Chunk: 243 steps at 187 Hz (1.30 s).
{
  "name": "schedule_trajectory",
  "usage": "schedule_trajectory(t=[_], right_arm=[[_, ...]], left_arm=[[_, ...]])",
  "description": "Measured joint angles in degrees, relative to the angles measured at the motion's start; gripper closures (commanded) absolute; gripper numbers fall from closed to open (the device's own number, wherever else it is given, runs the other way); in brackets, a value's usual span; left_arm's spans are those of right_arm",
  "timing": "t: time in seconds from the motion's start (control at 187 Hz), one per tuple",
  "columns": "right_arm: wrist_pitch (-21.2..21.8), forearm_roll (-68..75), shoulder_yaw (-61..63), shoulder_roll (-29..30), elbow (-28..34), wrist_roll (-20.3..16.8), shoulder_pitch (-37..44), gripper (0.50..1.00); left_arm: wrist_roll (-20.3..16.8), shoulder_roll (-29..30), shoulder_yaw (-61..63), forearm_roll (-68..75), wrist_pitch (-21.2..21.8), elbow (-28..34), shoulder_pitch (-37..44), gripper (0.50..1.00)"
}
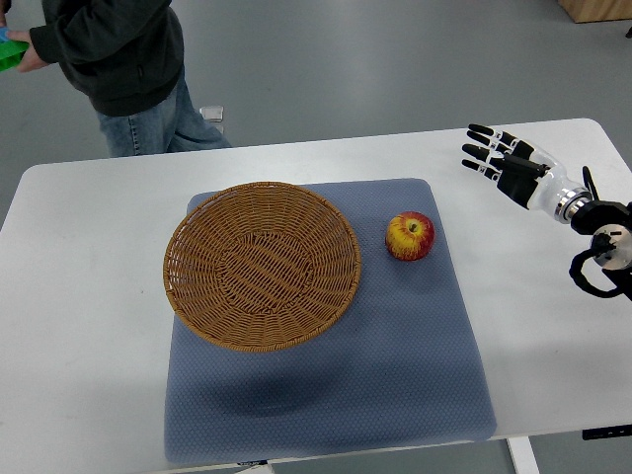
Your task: Place red apple in basket with right hand
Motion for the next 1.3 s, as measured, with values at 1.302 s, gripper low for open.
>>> schedule_trajectory(t=[1.302], right_arm=[[7.0, 0.3, 0.6, -0.3, -0.7, 0.4, -0.4, 0.579]], left_arm=[[-0.6, 0.0, 0.0, -0.2, 0.3, 0.7, 0.2, 0.500]])
